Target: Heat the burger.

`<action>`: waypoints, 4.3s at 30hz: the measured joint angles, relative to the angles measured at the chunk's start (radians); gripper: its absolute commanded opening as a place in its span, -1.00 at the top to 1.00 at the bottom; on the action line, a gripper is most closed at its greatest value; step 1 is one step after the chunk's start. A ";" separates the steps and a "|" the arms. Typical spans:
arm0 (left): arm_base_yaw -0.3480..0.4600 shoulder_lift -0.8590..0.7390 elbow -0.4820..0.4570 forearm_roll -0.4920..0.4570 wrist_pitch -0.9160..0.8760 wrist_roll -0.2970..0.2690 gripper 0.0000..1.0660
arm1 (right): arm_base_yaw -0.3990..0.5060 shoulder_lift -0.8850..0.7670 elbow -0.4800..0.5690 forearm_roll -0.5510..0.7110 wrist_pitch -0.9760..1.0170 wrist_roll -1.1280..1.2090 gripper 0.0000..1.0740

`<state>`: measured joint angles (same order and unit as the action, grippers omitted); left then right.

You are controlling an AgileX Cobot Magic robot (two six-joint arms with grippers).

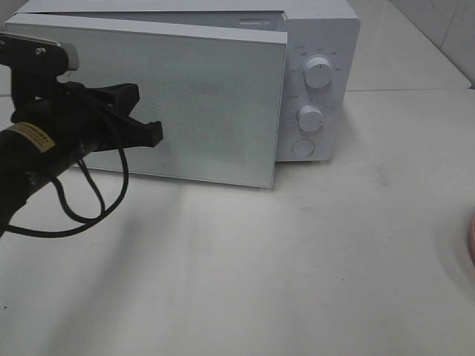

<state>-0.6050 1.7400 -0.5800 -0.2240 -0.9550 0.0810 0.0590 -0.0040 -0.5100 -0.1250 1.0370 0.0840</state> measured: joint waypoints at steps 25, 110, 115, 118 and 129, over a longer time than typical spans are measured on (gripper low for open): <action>-0.080 0.185 -0.316 -0.232 0.109 0.119 1.00 | 0.000 0.000 0.000 0.000 0.000 0.000 -0.42; 0.445 -0.425 -0.324 0.049 1.910 0.095 -0.83 | 0.000 0.000 0.000 0.000 0.000 0.000 -0.42; 0.540 -0.529 -0.324 0.047 1.967 0.075 -0.83 | 0.000 0.000 0.000 0.000 0.000 0.000 -0.42; 0.576 -0.596 -0.324 0.047 2.007 0.069 -0.83 | 0.000 0.000 0.000 0.000 0.000 0.000 -0.42; 0.607 -0.923 -0.106 0.050 2.041 0.062 -0.83 | 0.000 0.000 0.000 0.000 0.000 0.000 -0.42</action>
<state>0.0020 0.8170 -0.6860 -0.1740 1.0860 0.1430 0.0590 -0.0040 -0.5100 -0.1250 1.0370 0.0840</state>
